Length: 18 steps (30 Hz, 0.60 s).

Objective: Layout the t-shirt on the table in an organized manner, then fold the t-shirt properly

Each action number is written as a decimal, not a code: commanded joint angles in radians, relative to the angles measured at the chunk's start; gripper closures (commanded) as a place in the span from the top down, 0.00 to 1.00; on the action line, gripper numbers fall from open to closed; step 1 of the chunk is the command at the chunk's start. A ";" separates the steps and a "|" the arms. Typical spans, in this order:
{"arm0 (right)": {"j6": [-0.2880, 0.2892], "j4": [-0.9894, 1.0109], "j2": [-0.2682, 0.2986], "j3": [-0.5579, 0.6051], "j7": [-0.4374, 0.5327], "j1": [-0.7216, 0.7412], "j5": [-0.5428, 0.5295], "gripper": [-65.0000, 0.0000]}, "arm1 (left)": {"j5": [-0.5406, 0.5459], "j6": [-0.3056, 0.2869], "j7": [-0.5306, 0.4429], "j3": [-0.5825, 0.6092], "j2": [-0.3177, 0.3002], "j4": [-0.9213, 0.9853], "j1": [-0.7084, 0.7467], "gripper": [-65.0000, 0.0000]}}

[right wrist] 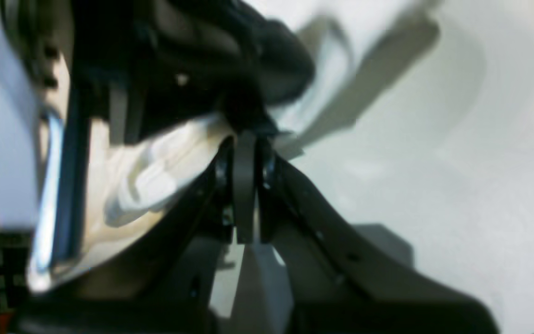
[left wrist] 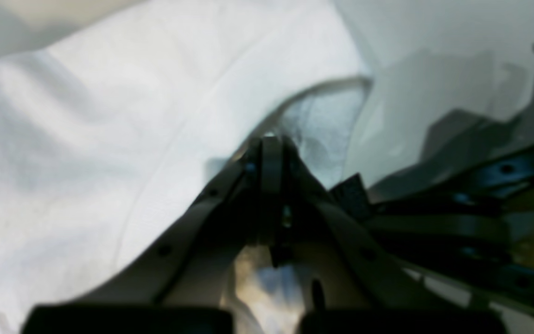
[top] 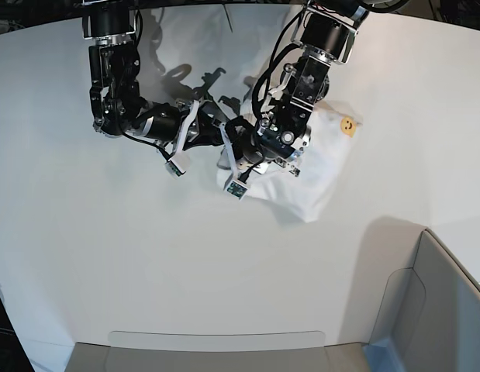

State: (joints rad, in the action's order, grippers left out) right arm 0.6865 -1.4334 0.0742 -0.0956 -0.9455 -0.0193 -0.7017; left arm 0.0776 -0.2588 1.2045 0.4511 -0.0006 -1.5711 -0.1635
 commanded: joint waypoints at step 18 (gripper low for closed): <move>0.012 0.021 0.000 -0.003 0.020 0.018 -0.020 0.00 | 0.000 -0.001 -0.007 -0.364 -0.192 -0.004 -0.161 0.00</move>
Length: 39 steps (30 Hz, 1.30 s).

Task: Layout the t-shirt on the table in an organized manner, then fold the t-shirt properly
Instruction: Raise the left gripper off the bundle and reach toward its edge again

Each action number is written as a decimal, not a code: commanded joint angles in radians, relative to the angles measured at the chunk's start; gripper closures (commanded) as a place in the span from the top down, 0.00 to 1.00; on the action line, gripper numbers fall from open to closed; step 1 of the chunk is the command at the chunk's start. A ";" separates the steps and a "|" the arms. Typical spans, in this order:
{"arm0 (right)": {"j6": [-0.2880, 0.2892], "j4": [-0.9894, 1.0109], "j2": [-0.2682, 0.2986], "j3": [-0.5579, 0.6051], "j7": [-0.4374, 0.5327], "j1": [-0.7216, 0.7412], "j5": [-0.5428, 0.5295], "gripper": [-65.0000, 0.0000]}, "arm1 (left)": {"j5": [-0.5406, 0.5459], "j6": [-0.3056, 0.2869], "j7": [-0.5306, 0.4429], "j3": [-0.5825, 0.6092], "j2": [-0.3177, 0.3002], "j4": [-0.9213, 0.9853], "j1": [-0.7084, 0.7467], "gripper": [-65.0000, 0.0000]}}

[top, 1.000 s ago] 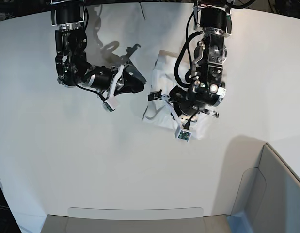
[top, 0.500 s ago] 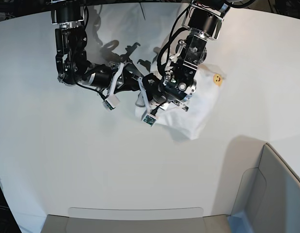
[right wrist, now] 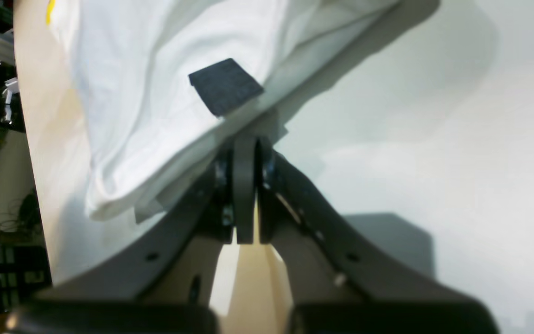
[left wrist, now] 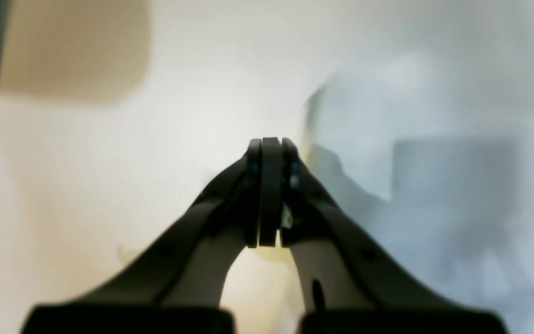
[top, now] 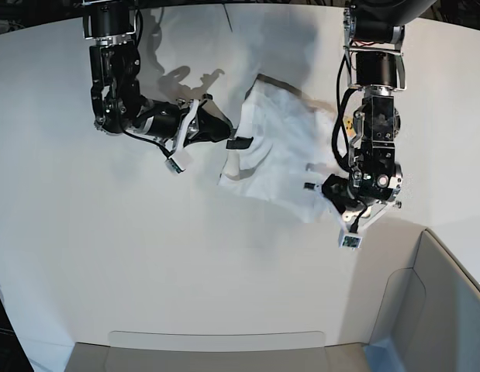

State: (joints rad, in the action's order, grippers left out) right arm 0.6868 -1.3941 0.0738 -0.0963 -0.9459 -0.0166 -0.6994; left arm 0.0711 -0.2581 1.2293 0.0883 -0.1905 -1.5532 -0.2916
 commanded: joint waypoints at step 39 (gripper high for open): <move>0.011 -0.021 -0.027 0.043 -0.193 0.050 -0.022 0.00 | 0.008 -0.002 -0.047 -0.189 0.010 -0.231 0.276 0.00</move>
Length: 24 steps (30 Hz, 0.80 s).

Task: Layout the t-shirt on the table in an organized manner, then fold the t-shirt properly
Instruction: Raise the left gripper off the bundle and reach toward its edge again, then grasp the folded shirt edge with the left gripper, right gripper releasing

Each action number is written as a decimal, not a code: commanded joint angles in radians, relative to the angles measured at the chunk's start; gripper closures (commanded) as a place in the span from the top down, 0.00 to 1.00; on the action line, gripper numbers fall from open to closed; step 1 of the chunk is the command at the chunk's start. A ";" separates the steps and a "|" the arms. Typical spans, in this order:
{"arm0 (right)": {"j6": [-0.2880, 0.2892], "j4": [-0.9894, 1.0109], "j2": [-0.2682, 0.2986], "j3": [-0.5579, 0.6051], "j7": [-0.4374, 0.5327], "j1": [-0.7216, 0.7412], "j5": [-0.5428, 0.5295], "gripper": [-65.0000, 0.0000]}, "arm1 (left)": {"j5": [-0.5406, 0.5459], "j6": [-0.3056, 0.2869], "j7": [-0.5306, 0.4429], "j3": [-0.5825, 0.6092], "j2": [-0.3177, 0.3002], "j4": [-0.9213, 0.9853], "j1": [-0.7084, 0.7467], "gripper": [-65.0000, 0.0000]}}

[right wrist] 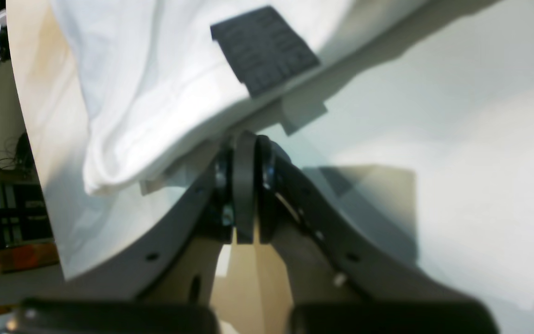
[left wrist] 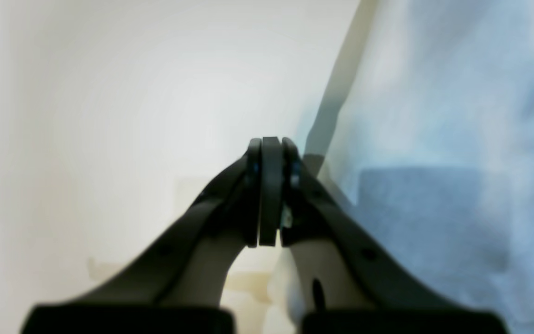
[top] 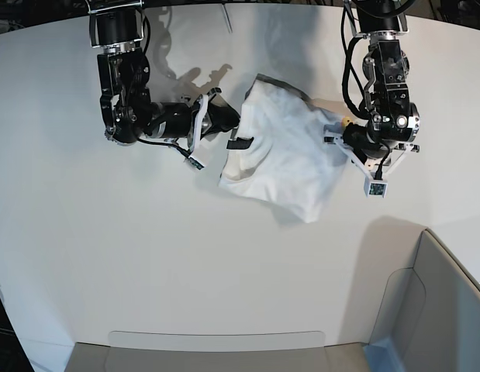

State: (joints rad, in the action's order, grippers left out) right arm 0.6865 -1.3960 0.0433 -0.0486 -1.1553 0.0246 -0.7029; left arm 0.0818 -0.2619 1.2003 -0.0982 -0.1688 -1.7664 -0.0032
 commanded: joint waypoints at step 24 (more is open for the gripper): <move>0.012 0.192 -0.150 0.109 0.171 0.254 0.216 0.00 | -0.004 0.000 0.105 0.335 0.127 -0.218 0.239 0.00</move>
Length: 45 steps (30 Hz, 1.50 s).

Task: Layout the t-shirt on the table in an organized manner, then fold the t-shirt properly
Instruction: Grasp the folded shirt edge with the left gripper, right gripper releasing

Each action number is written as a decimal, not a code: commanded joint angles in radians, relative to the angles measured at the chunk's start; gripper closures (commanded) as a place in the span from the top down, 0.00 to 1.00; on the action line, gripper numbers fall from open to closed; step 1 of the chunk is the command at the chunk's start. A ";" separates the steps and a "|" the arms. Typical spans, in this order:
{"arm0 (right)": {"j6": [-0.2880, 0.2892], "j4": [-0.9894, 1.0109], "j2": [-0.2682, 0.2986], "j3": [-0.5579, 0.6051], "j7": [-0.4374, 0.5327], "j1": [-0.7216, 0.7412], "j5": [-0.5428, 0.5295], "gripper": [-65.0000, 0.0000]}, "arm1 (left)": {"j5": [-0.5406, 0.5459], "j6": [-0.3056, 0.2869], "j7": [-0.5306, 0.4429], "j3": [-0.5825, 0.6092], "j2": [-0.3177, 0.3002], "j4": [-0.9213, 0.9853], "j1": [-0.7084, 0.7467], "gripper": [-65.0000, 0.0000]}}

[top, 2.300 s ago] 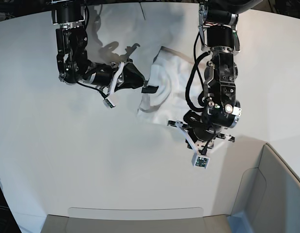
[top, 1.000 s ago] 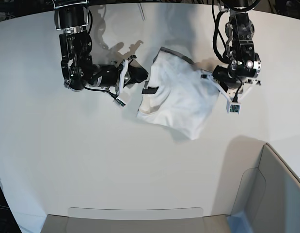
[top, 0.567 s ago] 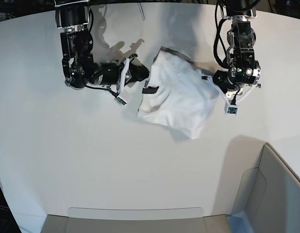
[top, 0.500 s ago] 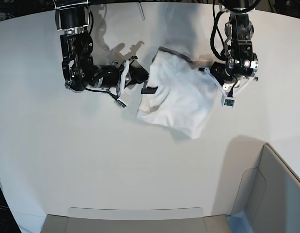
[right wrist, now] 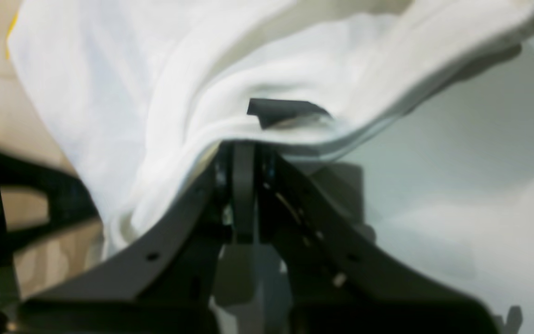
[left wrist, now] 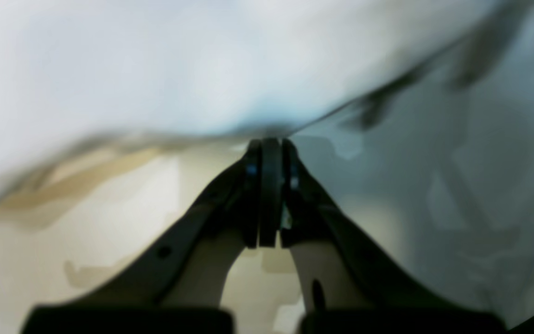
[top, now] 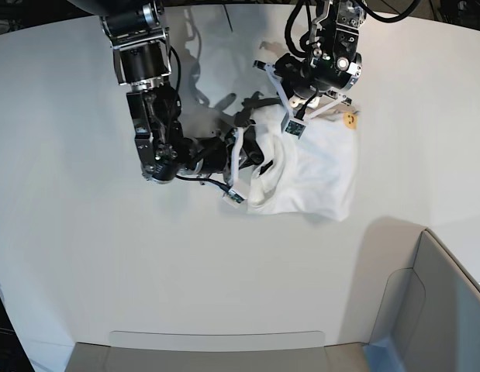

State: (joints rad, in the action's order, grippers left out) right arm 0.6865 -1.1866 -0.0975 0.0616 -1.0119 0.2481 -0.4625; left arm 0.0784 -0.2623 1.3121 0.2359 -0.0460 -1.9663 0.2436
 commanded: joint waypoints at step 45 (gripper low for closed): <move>0.012 -0.477 0.025 -0.283 0.112 -0.309 0.020 0.00 | 0.002 0.001 0.082 0.007 0.016 0.075 -0.424 0.00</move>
State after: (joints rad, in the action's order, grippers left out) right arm 0.6865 -1.6451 -0.0757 -0.2195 -0.9226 -0.0776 -0.4229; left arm 0.0727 -0.2584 1.3800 0.2378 -0.0338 -1.8809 -0.1848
